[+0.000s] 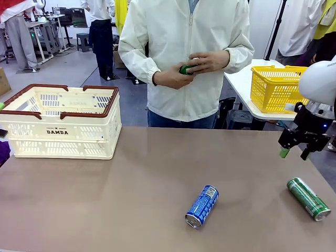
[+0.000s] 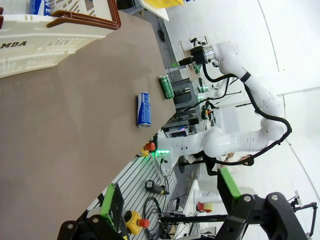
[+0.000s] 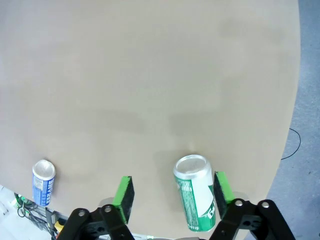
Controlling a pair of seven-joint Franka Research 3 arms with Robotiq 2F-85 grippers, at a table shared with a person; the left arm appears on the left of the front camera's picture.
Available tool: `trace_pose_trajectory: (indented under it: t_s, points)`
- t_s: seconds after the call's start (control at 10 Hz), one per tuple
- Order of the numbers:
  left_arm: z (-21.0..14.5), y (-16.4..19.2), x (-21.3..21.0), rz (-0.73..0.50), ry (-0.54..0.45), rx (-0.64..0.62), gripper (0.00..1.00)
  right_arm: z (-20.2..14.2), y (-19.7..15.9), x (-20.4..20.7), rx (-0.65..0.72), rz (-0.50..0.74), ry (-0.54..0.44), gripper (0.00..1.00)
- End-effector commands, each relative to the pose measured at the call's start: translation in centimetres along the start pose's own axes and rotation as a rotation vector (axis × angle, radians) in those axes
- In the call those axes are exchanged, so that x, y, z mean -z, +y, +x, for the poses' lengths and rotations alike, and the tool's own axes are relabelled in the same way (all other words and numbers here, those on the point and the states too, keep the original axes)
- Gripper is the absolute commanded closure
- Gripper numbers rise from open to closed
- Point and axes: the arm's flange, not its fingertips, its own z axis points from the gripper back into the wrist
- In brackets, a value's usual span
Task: Place the drinks into the Shopping basket.
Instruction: Pick up one drink and place it into the Shopping basket.
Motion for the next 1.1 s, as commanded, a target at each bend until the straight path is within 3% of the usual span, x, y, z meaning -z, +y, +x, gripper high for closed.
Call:
trace_pose_trajectory:
  t_s: [0.0, 0.2, 0.4, 0.5, 0.6, 0.7, 1.0]
  points:
    - [0.1, -0.3, 0.1, -0.02, -0.01, -0.009, 0.0, -4.0, 0.3, -4.8, -0.025, 0.035, -0.003, 0.0]
    - [0.1, -0.3, 0.1, -0.02, -0.01, -0.009, 0.0, -11.0, 0.1, -13.1, -0.002, 0.102, 0.083, 0.0]
    - [0.1, -0.3, 0.1, -0.02, -0.01, -0.009, 0.0, -16.7, 0.1, -16.2, -0.033, 0.072, 0.124, 0.0]
    - [0.1, -0.3, 0.1, -0.02, -0.01, -0.009, 0.0, -17.7, 0.3, -15.6, -0.067, 0.067, 0.143, 0.0]
    - [0.1, -0.3, 0.1, -0.02, -0.01, -0.009, 0.0, -18.0, 0.4, -15.1, -0.01, 0.056, 0.057, 0.0]
    - [0.1, -0.3, 0.1, -0.02, -0.01, -0.009, 0.0, -18.6, 0.8, -16.9, -0.025, 0.092, 0.128, 0.0]
    - [0.1, -0.3, 0.1, -0.02, -0.01, -0.009, 0.0, -19.3, 0.9, -16.8, -0.027, 0.09, 0.12, 0.0]
